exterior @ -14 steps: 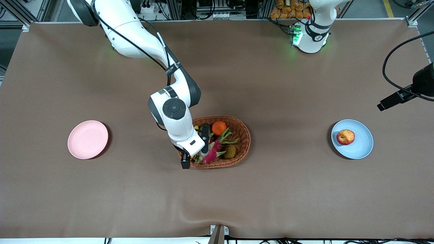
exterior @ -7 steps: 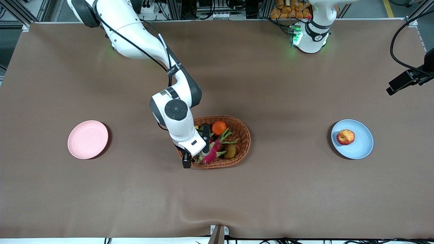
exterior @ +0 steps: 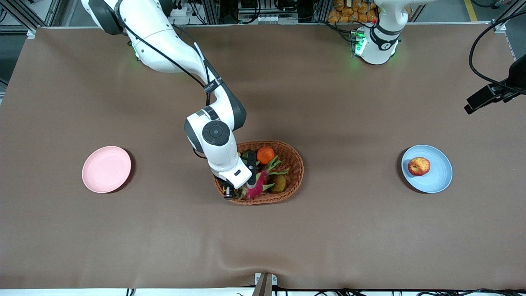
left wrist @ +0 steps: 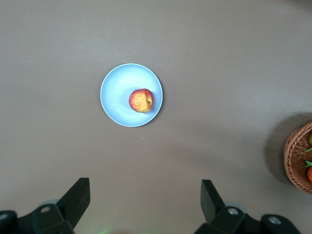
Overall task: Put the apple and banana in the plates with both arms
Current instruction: 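Lower the right gripper onto the banana tip and close it, then carry the yellow banana with the right gripper over the pink plate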
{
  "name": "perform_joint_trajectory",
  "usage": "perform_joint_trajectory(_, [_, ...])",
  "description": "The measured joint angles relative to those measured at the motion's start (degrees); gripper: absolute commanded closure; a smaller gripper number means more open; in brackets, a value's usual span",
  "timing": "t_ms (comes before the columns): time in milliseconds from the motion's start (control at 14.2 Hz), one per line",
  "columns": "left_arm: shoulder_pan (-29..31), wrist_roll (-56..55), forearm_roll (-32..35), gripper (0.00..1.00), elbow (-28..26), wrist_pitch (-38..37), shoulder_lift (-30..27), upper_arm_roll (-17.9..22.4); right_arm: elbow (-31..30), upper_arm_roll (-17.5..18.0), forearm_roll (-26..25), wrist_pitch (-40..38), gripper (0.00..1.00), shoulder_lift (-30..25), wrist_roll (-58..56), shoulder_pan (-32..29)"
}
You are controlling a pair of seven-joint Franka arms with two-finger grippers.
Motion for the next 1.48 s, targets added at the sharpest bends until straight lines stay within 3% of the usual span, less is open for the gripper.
perform_joint_trajectory(141, [0.00, 0.00, 0.00, 0.00, -0.19, 0.00, 0.00, 0.01, 0.11, 0.00, 0.00, 0.16, 0.90, 0.00, -0.01, 0.00])
perform_joint_trajectory(282, [0.01, 0.00, 0.00, 0.00, -0.25, 0.00, 0.00, 0.03, 0.70, 0.12, 0.00, 0.27, 1.00, -0.01, 0.03, 0.02])
perform_joint_trajectory(916, [0.08, 0.00, -0.02, 0.00, -0.45, 0.63, 0.02, 0.36, 1.56, 0.72, 0.00, -1.43, 1.00, -0.82, -0.28, 0.13])
perform_joint_trajectory(1480, [-0.16, 0.00, -0.05, 0.00, -0.58, 1.59, 0.29, 0.21, 2.43, 1.14, 0.77, -19.38, 1.00, -10.77, -0.46, -0.65])
